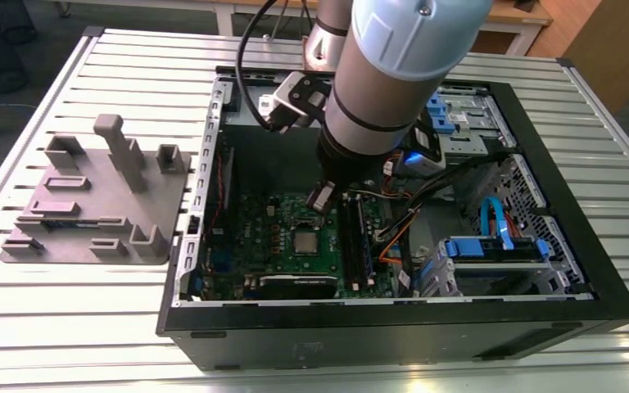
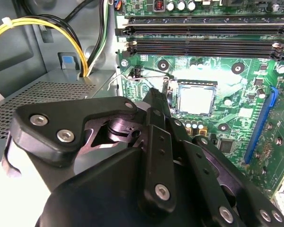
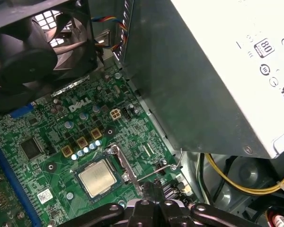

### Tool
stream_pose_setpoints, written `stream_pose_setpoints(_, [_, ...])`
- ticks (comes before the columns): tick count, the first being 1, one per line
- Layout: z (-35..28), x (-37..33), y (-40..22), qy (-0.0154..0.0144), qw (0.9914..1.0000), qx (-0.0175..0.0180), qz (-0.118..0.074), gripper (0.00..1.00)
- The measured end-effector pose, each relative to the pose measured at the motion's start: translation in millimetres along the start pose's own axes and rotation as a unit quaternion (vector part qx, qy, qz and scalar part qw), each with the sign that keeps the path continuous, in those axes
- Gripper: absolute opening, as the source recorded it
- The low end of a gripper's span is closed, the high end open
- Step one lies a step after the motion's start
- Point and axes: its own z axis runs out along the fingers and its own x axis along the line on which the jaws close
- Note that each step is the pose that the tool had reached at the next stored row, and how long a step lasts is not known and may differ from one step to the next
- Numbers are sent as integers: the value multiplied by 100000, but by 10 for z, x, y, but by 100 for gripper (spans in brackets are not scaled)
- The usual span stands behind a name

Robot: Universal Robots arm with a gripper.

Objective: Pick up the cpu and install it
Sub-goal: 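Close the cpu cover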

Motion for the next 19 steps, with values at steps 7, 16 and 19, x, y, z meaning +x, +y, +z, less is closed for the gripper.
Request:
stream_pose_setpoints(7, [-5,19,-11,-1,100000,0,1,10])
stream_pose_setpoints(16, [-16,57,-35,-3,100000,0,0,10])
stream_pose_setpoints(19, [-17,60,-37,2,100000,1,2,10])
